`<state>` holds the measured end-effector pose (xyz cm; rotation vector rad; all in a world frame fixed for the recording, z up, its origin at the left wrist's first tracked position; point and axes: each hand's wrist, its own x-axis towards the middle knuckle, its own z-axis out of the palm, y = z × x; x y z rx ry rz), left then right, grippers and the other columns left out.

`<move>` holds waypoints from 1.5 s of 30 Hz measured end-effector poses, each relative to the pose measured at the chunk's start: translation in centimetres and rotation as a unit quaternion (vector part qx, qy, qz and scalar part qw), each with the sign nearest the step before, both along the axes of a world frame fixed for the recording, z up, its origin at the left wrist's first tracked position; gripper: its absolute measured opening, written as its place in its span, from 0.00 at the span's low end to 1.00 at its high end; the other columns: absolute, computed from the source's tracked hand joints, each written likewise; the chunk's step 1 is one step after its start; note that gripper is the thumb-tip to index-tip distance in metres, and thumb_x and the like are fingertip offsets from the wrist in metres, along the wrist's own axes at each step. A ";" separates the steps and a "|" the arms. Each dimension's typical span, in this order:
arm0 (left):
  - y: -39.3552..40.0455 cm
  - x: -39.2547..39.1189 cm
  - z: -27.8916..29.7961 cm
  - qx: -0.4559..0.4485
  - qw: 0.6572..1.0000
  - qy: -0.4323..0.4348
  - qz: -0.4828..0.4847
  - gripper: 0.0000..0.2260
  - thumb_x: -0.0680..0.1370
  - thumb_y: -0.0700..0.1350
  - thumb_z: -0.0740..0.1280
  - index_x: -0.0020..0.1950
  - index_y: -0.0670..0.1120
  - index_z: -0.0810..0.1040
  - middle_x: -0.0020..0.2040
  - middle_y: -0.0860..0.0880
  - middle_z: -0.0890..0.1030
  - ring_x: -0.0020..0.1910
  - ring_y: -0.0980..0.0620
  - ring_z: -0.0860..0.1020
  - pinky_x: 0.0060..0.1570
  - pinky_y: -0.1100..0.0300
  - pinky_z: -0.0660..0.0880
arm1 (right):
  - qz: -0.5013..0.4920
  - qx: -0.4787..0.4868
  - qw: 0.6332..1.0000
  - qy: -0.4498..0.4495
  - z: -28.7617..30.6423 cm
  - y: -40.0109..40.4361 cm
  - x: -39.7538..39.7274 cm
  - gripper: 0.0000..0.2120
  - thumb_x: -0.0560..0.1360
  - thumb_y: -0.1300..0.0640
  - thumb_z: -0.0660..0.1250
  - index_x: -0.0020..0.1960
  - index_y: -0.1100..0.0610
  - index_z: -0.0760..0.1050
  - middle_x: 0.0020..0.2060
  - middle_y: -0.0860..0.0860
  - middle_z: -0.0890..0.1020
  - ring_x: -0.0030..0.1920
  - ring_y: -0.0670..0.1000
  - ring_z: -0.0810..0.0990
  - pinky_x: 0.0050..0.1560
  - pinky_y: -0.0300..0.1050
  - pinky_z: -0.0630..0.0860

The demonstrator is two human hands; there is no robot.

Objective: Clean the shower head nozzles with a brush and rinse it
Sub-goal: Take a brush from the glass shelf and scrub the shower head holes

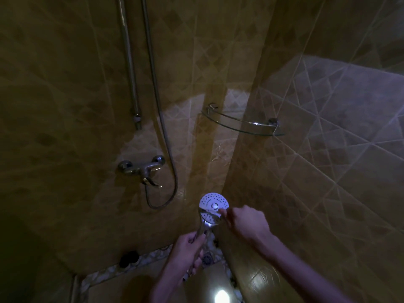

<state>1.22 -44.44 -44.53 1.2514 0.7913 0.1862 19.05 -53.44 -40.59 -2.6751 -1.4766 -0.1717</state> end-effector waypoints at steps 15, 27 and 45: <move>0.2 0.6 -0.3 0.012 1.000 -0.012 -0.005 0.09 0.80 0.47 0.64 0.41 0.45 0.75 0.27 0.49 0.72 0.19 0.55 0.66 0.18 0.67 0.61 | -0.037 0.008 0.999 0.011 0.5 -0.8 1.7 0.33 0.78 0.33 0.43 0.40 0.55 0.76 0.35 0.54 0.82 0.40 0.56 0.83 0.35 0.45 0.69; 0.6 1.6 -0.8 -0.017 1.000 -0.018 0.003 0.11 0.80 0.48 0.64 0.39 0.46 0.74 0.27 0.47 0.72 0.19 0.54 0.65 0.19 0.68 0.60 | -0.059 0.057 0.996 0.043 -2.4 -2.5 1.3 0.28 0.77 0.32 0.41 0.50 0.47 0.75 0.36 0.52 0.84 0.41 0.54 0.84 0.37 0.46 0.75; 0.6 3.4 -0.5 -0.058 0.998 -0.019 -0.008 0.09 0.80 0.48 0.65 0.42 0.45 0.75 0.28 0.48 0.72 0.19 0.54 0.66 0.18 0.68 0.60 | -0.151 0.173 0.944 0.237 -2.4 -3.4 4.4 0.21 0.81 0.43 0.54 0.41 0.53 0.78 0.27 0.45 0.78 0.33 0.34 0.78 0.33 0.28 0.66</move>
